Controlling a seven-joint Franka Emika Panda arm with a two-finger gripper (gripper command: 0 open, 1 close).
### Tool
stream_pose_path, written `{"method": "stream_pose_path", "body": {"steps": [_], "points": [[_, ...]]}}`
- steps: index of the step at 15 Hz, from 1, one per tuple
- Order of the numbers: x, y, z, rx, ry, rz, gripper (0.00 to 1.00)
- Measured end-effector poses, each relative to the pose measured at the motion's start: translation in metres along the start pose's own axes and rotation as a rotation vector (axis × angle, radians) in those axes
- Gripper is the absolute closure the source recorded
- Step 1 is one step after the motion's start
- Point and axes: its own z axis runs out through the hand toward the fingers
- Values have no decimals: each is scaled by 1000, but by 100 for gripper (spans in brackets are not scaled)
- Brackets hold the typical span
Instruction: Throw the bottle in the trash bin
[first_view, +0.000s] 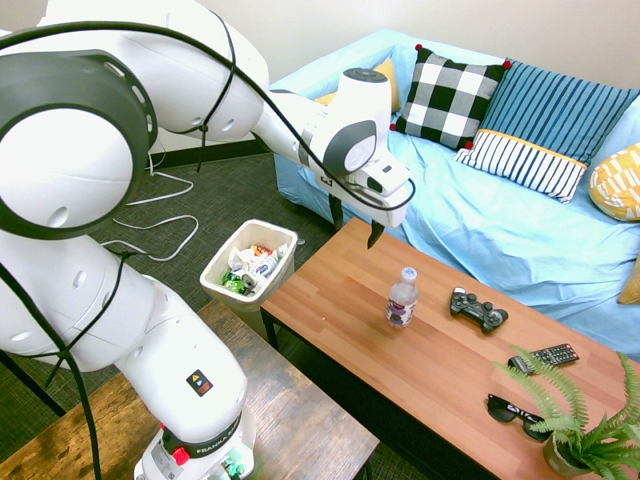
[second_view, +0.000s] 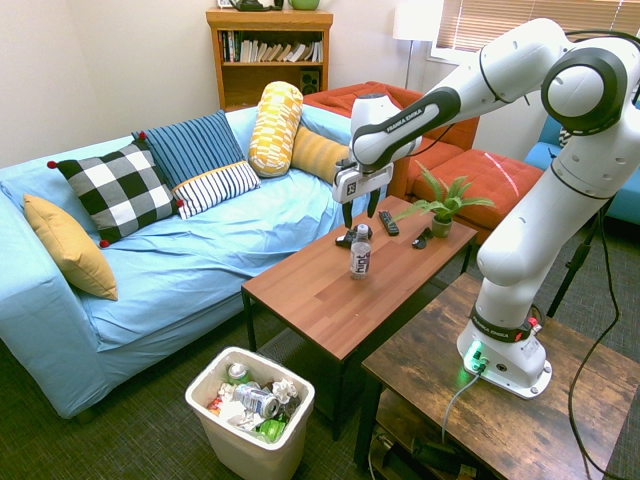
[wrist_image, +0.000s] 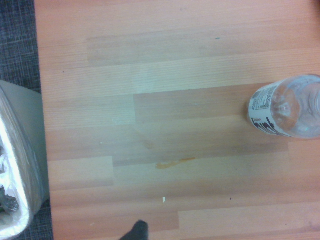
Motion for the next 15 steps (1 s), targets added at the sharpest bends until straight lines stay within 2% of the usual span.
{"method": "stream_pose_path", "body": {"steps": [5, 10, 15], "points": [[14, -1, -1, 22, 19, 35, 0], [64, 15, 19, 25, 53, 166, 0], [110, 16, 63, -1, 46, 286, 0]]}}
